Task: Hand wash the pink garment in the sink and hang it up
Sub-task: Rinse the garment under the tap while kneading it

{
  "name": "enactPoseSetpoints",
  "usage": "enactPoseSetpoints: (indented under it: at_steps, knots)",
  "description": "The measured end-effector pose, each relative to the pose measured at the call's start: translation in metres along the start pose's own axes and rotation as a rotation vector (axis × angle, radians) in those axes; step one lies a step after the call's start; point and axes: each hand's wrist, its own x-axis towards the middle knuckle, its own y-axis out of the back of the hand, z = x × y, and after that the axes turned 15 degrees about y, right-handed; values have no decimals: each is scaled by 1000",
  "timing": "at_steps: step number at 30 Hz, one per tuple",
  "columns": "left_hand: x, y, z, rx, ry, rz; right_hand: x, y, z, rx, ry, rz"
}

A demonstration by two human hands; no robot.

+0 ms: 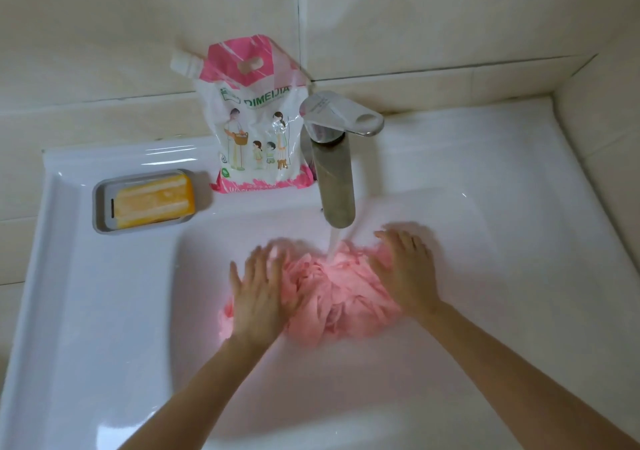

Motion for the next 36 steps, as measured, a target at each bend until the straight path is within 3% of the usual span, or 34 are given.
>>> enactPoseSetpoints:
  at_steps: [2, 3, 7, 12, 17, 22, 24, 29, 33, 36]
  knots:
    - [-9, -13, 3, 76, -235, -36, -13, -15, -14, 17, 84, -154]
    - [-10, -24, 2, 130, -272, -109, -20, -26, -21, 24, 122, -254]
    - [-8, -58, -1, 243, -291, -216, -32, -66, -19, -86, 291, -383]
    - [-3, -74, 0, 208, -318, -230, -27, -88, -15, -130, 329, -234]
    - [-4, -93, 0, 198, -253, -340, -23, -97, -20, -213, 293, -233]
    - [-4, -84, 14, 270, -252, -220, -21, -97, -21, -189, 271, -276]
    - [-2, -77, 8, 369, -328, -178, -21, -89, -19, -169, 305, -310]
    - [17, -40, -46, 348, -614, -111, -26, -62, 19, -170, 542, -348]
    - [13, -14, -56, 284, -504, -15, -26, -43, 46, -242, 516, -489]
    - [-1, -9, -51, 248, -257, 26, -21, -27, 23, -122, 322, -391]
